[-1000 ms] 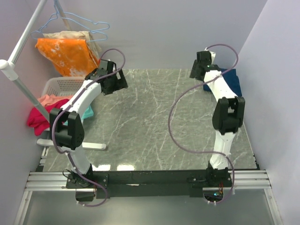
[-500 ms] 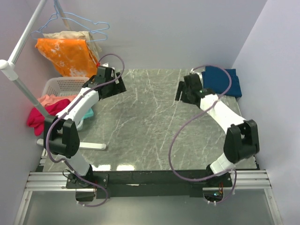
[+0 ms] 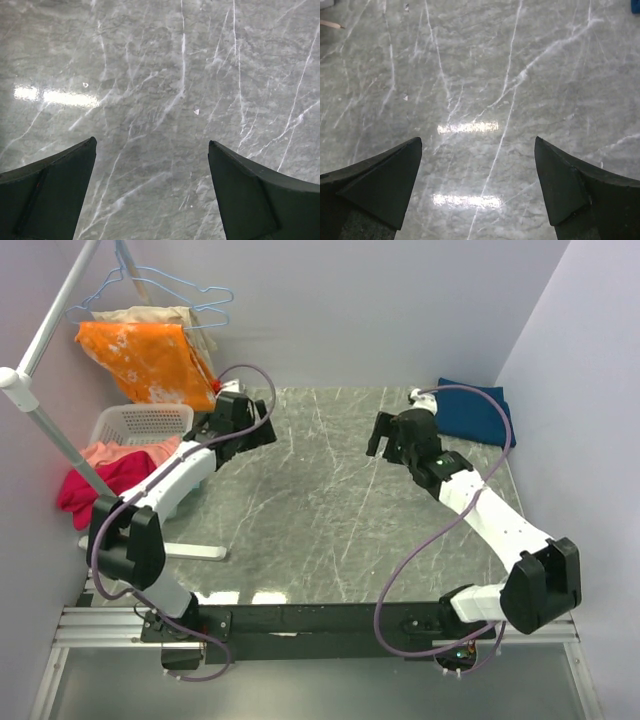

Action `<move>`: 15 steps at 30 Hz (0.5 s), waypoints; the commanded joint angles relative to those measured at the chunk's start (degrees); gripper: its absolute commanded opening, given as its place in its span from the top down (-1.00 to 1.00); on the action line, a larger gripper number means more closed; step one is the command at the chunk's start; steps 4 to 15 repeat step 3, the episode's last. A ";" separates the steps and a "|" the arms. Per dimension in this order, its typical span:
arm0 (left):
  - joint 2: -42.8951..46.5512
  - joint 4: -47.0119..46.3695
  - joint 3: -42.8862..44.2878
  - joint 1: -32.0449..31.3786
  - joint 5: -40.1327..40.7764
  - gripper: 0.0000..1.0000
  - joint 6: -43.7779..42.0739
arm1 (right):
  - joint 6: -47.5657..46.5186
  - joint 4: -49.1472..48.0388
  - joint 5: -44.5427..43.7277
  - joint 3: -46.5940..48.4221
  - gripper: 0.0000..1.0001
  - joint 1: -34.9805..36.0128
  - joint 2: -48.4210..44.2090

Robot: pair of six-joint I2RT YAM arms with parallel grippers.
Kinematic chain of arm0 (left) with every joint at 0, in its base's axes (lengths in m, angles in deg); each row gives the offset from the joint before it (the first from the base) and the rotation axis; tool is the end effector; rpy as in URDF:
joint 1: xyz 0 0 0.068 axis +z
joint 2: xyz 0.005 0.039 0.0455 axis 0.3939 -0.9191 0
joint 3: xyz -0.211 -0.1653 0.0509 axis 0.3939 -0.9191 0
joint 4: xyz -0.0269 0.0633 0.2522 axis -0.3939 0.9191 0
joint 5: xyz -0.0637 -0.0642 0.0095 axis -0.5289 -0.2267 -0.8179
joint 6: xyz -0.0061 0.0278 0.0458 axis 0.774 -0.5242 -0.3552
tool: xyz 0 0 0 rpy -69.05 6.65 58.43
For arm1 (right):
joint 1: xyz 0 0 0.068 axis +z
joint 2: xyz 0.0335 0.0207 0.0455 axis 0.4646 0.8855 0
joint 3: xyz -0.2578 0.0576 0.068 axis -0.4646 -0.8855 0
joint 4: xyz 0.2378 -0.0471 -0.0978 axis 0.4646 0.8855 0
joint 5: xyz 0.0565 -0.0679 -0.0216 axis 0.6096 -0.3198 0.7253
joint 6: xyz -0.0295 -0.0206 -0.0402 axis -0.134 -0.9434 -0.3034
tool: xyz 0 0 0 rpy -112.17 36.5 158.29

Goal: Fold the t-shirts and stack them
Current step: Reset both grippers

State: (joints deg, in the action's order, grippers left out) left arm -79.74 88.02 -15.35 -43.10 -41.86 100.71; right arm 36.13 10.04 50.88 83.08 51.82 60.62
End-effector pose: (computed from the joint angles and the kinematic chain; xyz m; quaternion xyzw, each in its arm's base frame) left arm 0.3412 -0.1171 0.2873 -0.1367 0.8866 -0.1217 0.4248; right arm 0.2765 0.1152 0.3114 0.0635 0.8646 0.1145 0.4851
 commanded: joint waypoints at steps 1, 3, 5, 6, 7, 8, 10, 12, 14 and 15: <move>1.64 -2.81 -0.23 -0.66 0.70 -0.99 -1.26 | -1.81 -4.05 -0.12 1.76 -0.99 0.99 -0.14; 1.38 -2.46 0.39 -0.84 0.96 -0.99 -1.27 | -2.25 -4.31 0.14 2.38 -0.99 1.17 0.47; 1.38 -2.46 0.39 -0.84 0.96 -0.99 -1.27 | -2.25 -4.31 0.14 2.38 -0.99 1.17 0.47; 1.38 -2.46 0.39 -0.84 0.96 -0.99 -1.27 | -2.25 -4.31 0.14 2.38 -0.99 1.17 0.47; 1.38 -2.46 0.39 -0.84 0.96 -0.99 -1.27 | -2.25 -4.31 0.14 2.38 -0.99 1.17 0.47; 1.38 -2.46 0.39 -0.84 0.96 -0.99 -1.27 | -2.25 -4.31 0.14 2.38 -0.99 1.17 0.47; 1.38 -2.46 0.39 -0.84 0.96 -0.99 -1.27 | -2.25 -4.31 0.14 2.38 -0.99 1.17 0.47; 1.38 -2.46 0.39 -0.84 0.96 -0.99 -1.27 | -2.25 -4.31 0.14 2.38 -0.99 1.17 0.47; 1.38 -2.46 0.39 -0.84 0.96 -0.99 -1.27 | -2.25 -4.31 0.14 2.38 -0.99 1.17 0.47; 1.38 -2.46 0.39 -0.84 0.96 -0.99 -1.27 | -2.25 -4.31 0.14 2.38 -0.99 1.17 0.47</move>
